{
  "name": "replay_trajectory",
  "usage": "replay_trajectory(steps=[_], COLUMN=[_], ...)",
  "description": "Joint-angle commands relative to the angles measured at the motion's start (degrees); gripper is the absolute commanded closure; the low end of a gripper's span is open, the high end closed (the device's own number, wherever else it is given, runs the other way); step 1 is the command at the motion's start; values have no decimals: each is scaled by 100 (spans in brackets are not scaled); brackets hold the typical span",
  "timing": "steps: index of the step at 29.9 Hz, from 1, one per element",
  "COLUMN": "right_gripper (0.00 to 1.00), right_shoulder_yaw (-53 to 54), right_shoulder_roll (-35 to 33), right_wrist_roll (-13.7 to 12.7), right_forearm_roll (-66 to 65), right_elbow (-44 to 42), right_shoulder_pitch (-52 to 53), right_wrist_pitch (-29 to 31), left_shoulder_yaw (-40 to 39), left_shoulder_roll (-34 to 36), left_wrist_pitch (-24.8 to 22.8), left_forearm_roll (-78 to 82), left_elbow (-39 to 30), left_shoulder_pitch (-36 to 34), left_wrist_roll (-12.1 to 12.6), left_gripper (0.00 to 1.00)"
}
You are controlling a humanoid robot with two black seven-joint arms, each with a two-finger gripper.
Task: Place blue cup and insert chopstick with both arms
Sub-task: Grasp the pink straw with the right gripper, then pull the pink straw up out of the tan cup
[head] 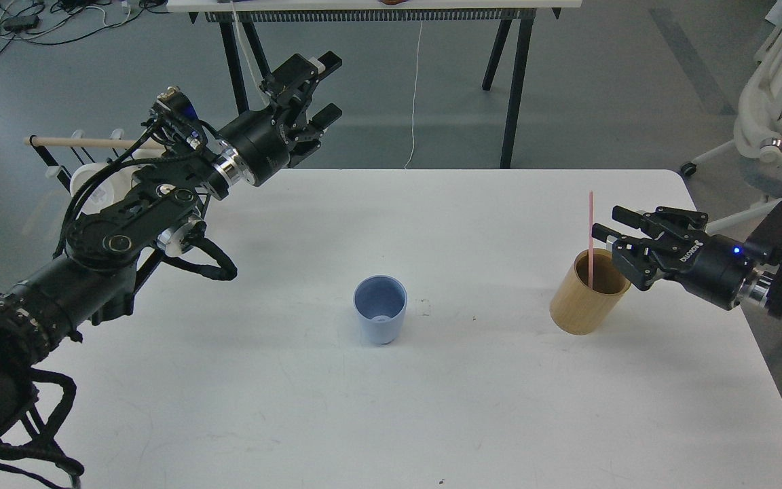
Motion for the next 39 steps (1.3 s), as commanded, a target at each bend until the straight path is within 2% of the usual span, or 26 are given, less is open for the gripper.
replay_trajectory(steps=[1, 9, 12, 14, 18, 21, 32, 39], right_gripper=[40, 42, 47, 58, 77, 83, 93, 96], right_shoulder_yaw=[-5, 22, 22, 22, 4, 4, 22, 276], right_shoulder_roll=[107, 1046, 1258, 1320, 1311, 1294, 1083, 547], right_wrist_roll=[-1, -1, -1, -1, -1, -1, -1, -1], right_forearm_roll=[8, 17, 17, 17, 8, 8, 8, 61], right_elbow=[-303, -1024, -1262, -1341, -1341, -1333, -1236, -753], right_shoulder_pitch=[-16, -25, 11, 28, 55, 63, 81, 310], right_wrist_pitch=[-1, -1, -1, -1, 34, 34, -36, -133], left_shoulder_yaw=[0, 0, 0, 0, 0, 0, 0, -9], left_shoulder_roll=[-2, -2, -2, -2, -2, -2, -11, -19], left_wrist_pitch=[0, 0, 0, 0, 0, 0, 0, 0], left_forearm_roll=[0, 0, 0, 0, 0, 0, -8, -9], left_elbow=[27, 115, 124, 159, 168, 168, 168, 168], left_shoulder_pitch=[16, 42, 51, 51, 60, 95, 95, 95], left_wrist_roll=[0, 0, 0, 0, 0, 0, 0, 0], left_gripper=[2, 2, 2, 2, 2, 2, 2, 2])
